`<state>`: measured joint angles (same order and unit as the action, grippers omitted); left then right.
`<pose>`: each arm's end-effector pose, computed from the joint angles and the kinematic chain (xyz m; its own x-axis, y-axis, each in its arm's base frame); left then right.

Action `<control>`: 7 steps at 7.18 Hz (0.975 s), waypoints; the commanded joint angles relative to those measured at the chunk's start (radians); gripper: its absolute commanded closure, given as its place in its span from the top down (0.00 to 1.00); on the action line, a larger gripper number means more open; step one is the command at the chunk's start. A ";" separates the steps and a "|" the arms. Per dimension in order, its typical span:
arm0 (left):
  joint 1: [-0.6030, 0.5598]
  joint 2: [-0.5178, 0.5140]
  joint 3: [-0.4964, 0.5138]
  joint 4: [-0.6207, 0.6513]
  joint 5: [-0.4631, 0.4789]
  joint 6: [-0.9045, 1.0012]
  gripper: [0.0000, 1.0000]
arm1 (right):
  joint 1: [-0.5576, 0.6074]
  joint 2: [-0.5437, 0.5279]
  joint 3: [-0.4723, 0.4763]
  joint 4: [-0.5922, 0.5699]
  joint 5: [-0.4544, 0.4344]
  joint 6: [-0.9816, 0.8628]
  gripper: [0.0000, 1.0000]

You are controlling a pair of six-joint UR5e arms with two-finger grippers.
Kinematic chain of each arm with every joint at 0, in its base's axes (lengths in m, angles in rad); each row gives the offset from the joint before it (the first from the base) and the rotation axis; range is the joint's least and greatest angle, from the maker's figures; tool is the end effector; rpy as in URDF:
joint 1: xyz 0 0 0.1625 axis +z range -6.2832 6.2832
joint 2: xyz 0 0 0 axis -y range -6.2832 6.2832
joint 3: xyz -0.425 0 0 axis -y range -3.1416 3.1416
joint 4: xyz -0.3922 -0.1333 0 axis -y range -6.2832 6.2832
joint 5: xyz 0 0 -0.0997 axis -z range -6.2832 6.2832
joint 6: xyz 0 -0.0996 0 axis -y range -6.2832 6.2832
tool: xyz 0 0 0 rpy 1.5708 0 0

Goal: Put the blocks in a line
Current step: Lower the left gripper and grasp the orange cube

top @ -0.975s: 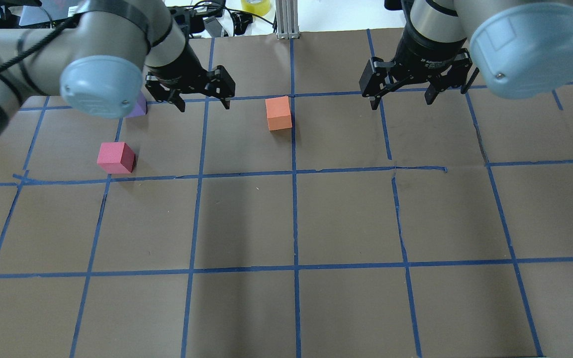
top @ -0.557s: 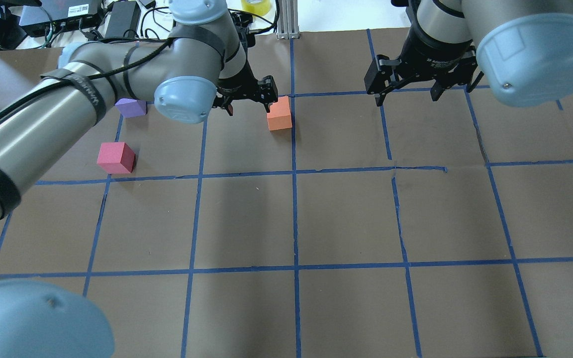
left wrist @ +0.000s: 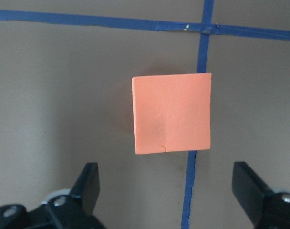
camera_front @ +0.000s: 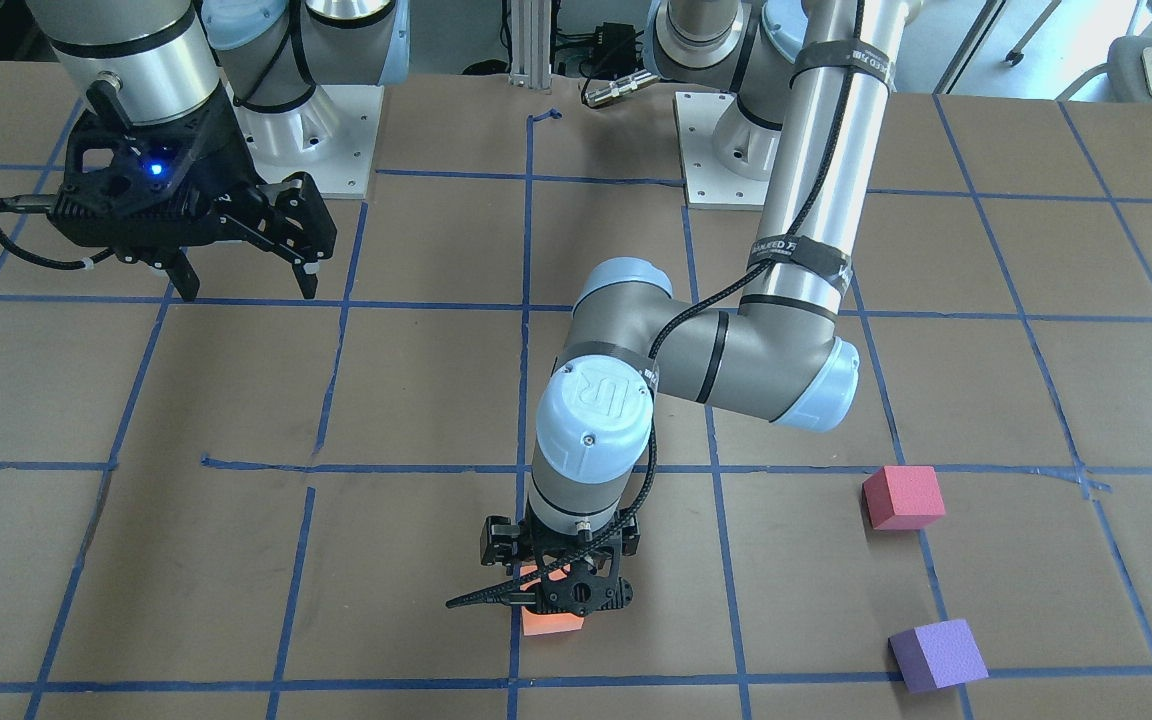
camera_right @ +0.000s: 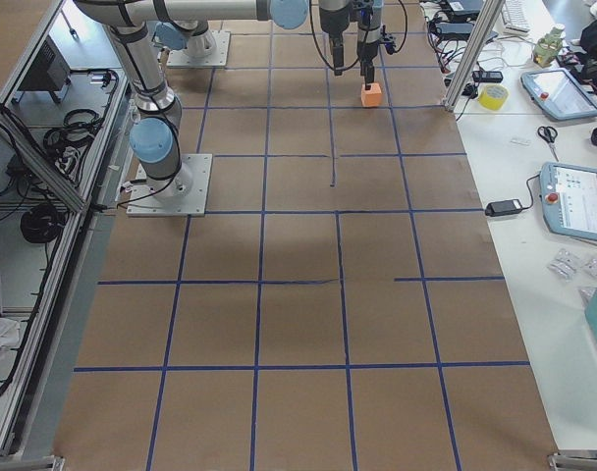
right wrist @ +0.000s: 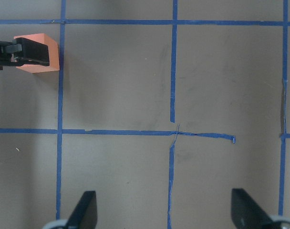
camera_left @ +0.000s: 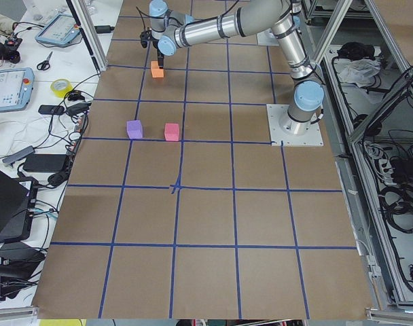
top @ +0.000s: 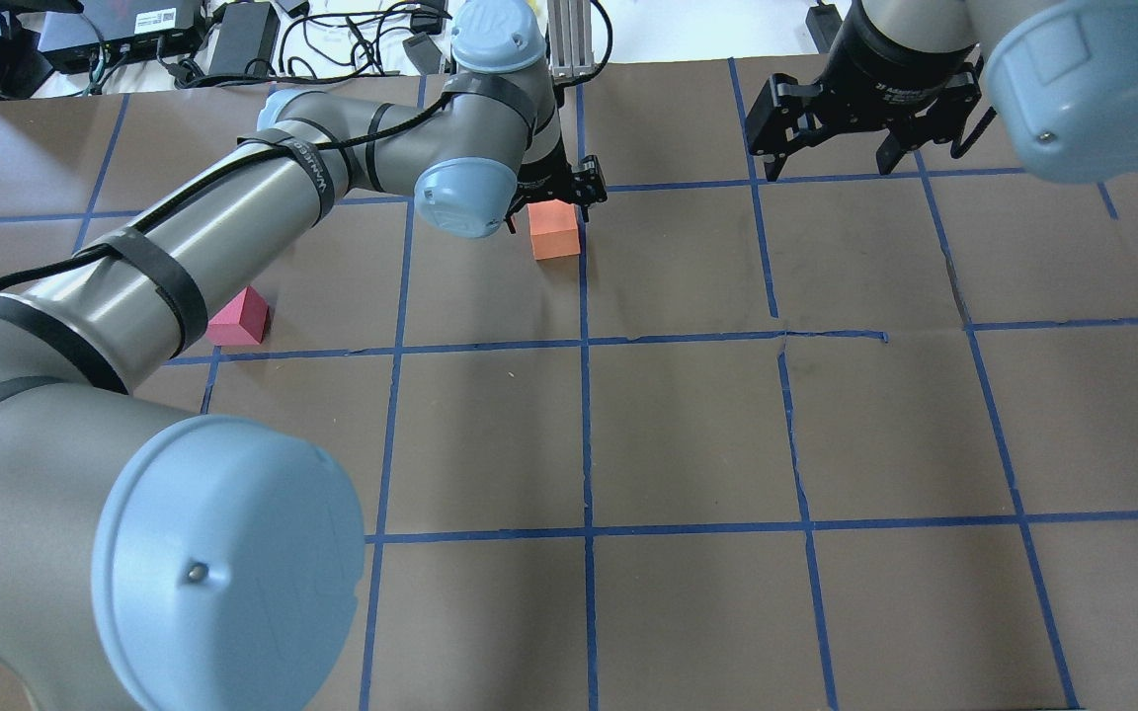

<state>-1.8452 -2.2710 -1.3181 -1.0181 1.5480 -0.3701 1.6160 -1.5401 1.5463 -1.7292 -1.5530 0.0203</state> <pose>-0.3302 -0.6727 0.2292 -0.9940 -0.0915 0.0591 -0.0966 0.9913 -0.0897 0.1584 -0.5122 0.5016 -0.9994 -0.0278 -0.0207 -0.0244 0.9882 -0.1512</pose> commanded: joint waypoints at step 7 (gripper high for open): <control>-0.002 -0.113 0.088 -0.010 0.040 -0.061 0.34 | -0.004 0.002 -0.002 0.008 -0.009 -0.014 1.00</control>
<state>-1.8469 -2.3891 -1.2297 -1.0234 1.5838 -0.4326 1.6118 -1.5402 1.5447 -1.7223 -1.5618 0.0090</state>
